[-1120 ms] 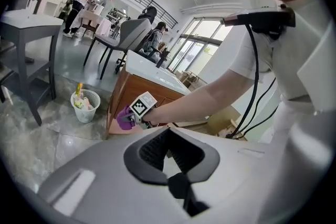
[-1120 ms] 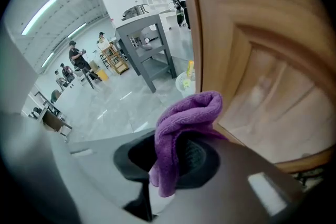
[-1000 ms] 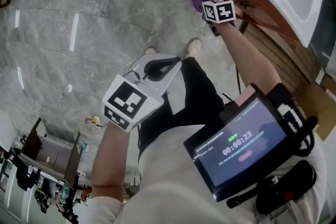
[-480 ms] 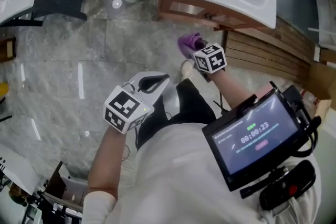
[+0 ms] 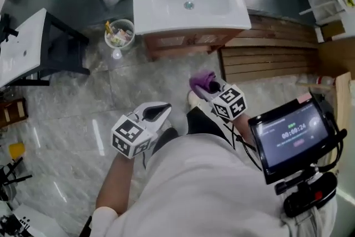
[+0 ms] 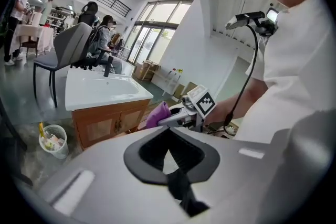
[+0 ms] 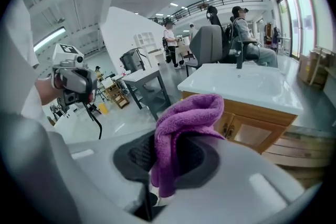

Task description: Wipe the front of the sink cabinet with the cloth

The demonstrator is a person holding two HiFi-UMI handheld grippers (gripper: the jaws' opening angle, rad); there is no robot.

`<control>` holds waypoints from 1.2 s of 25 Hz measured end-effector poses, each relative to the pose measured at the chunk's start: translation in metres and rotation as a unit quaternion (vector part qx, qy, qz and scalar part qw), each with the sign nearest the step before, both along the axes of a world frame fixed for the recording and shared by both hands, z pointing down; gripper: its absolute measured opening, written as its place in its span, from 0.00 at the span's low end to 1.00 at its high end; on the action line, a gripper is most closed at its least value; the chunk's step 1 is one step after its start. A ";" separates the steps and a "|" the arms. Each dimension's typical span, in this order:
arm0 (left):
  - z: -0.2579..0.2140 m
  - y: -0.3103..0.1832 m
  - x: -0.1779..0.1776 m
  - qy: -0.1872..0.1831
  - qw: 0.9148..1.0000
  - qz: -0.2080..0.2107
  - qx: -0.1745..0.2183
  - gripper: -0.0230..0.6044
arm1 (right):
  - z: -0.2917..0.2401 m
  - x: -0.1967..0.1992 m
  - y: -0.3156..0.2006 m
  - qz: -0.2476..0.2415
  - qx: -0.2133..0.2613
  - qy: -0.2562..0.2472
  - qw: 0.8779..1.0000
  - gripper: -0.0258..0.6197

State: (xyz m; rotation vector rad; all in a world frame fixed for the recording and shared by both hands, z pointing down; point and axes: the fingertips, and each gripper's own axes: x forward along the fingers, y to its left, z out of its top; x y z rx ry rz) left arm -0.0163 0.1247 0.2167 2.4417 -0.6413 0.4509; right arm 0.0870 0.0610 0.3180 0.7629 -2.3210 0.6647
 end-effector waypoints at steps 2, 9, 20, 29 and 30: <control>-0.012 0.006 0.013 -0.001 1.000 0.009 0.003 0.04 | -0.027 0.012 0.015 0.004 0.020 -0.004 1.000 0.15; -0.044 0.032 0.050 -0.005 0.998 0.066 0.020 0.04 | -0.084 0.023 0.060 0.018 0.061 -0.023 0.998 0.15; -0.046 0.068 0.059 -0.010 0.996 0.088 0.021 0.04 | -0.102 0.006 0.104 -0.007 0.082 -0.034 0.996 0.15; -0.037 0.085 0.046 -0.006 0.997 0.069 0.031 0.04 | -0.106 -0.010 0.126 -0.026 0.105 -0.029 0.994 0.15; -0.035 0.088 0.044 -0.005 0.997 0.067 0.030 0.04 | -0.104 -0.012 0.129 -0.028 0.106 -0.029 0.994 0.15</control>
